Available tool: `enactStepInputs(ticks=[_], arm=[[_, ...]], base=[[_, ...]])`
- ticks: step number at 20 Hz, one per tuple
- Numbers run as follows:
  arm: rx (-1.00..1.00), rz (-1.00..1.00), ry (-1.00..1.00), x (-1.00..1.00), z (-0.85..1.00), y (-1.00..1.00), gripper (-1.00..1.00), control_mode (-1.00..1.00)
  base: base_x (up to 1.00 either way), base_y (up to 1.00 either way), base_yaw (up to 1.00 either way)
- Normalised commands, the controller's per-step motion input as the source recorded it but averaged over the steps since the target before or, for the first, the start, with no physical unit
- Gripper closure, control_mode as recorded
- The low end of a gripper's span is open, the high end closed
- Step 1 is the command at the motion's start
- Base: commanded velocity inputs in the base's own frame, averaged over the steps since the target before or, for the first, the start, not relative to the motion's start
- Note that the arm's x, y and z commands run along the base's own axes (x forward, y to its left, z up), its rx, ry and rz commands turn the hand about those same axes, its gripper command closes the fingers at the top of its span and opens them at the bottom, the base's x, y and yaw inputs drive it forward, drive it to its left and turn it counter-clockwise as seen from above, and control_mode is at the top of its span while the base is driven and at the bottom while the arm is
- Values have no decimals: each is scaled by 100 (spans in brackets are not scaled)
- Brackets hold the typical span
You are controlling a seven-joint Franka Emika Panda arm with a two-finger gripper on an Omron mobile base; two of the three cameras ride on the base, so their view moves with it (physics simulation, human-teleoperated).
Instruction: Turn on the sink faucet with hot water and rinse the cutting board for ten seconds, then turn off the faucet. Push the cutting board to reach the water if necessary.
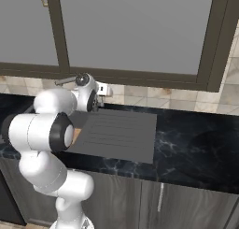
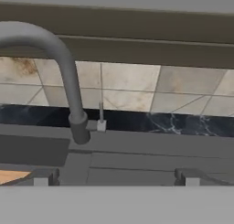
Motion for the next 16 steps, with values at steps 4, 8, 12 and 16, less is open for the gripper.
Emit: enactStepInputs(ticks=[4, 8, 12, 16], arm=[[4, 0, -27, 5, -16, 0, -100, -100], [3, 0, -16, 17, -16, 0, -100, -100], [3, 0, -11, 21, -16, 0, -100, -100], [1, 0, -5, 25, -14, 0, -100, -100]], base=[[0, 0, 0], [0, 0, 0], [0, 0, 0], [0, 0, 0]])
